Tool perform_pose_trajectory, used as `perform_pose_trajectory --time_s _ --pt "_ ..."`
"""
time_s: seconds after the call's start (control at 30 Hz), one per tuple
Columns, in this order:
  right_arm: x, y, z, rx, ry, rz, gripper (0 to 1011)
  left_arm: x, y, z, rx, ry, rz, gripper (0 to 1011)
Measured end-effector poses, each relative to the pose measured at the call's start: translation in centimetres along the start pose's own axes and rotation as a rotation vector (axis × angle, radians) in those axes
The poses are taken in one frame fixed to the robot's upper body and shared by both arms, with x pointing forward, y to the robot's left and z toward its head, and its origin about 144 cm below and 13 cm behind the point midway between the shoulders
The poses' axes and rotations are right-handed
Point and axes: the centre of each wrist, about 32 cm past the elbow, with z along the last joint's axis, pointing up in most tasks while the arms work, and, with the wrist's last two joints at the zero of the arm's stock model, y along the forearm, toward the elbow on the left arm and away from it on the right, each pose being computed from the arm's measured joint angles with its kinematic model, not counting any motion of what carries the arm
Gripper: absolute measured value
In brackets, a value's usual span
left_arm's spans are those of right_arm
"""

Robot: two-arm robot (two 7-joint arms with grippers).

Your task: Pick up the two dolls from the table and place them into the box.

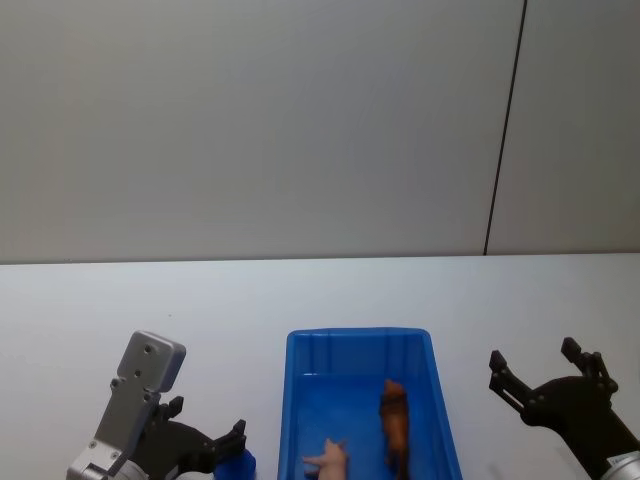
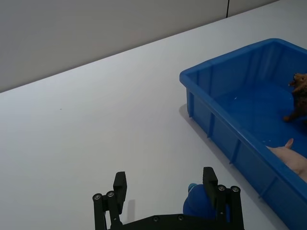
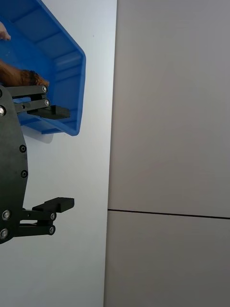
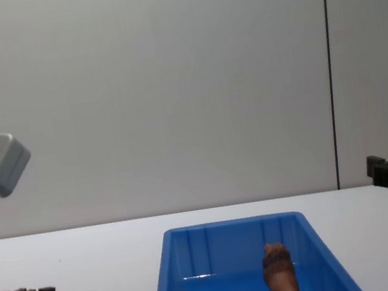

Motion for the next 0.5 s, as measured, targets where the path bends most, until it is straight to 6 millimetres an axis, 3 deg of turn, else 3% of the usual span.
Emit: perform_pose_trajectory --time_s 0.5 --pt "0.0 0.0 0.0 0.0 0.0 0.0 1001 0.43 -0.63 -1.01 0.04 0.044 -0.059 1002"
